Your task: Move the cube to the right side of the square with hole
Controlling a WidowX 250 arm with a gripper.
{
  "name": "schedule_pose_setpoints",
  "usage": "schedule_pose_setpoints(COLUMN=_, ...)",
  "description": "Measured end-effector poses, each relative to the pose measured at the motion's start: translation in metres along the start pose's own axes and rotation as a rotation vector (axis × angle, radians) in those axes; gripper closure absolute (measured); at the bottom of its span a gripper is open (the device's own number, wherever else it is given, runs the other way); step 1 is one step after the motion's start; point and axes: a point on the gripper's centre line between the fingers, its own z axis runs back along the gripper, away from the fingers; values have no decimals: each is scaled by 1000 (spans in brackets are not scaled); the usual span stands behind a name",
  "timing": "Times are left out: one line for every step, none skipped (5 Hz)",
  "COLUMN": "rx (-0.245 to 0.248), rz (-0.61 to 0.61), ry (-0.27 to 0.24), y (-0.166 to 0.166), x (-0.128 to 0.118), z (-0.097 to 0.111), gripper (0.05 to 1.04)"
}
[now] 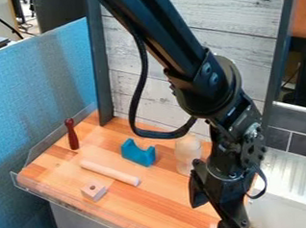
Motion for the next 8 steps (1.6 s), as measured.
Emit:
schedule_pose_setpoints(rx=-13, rz=3, ry=19, y=-3, x=-3, z=-5, gripper=84)
schedule_pose_setpoints(rx=-48, rz=46, ry=9, y=1, x=-6, z=-7, gripper=84)
schedule_pose_setpoints(rx=-67, rz=72, ry=14, y=4, x=-9, z=-8, gripper=84)
schedule_pose_setpoints(rx=-39, rz=-26, ry=54, y=12, x=-8, z=-15, gripper=84)
schedule_pose_setpoints(rx=-37, rz=-275, ry=73, y=17, x=-5, z=-13, gripper=84)
schedule_pose_setpoints(rx=-103, rz=-532, ry=100, y=16, x=0, z=-10, gripper=84)
schedule_pose_setpoints(rx=-167, rz=-773, ry=62, y=9, x=3, z=-7, gripper=84)
schedule_pose_setpoints(rx=-128, rz=-837, ry=31, y=11, x=8, z=-9, gripper=84)
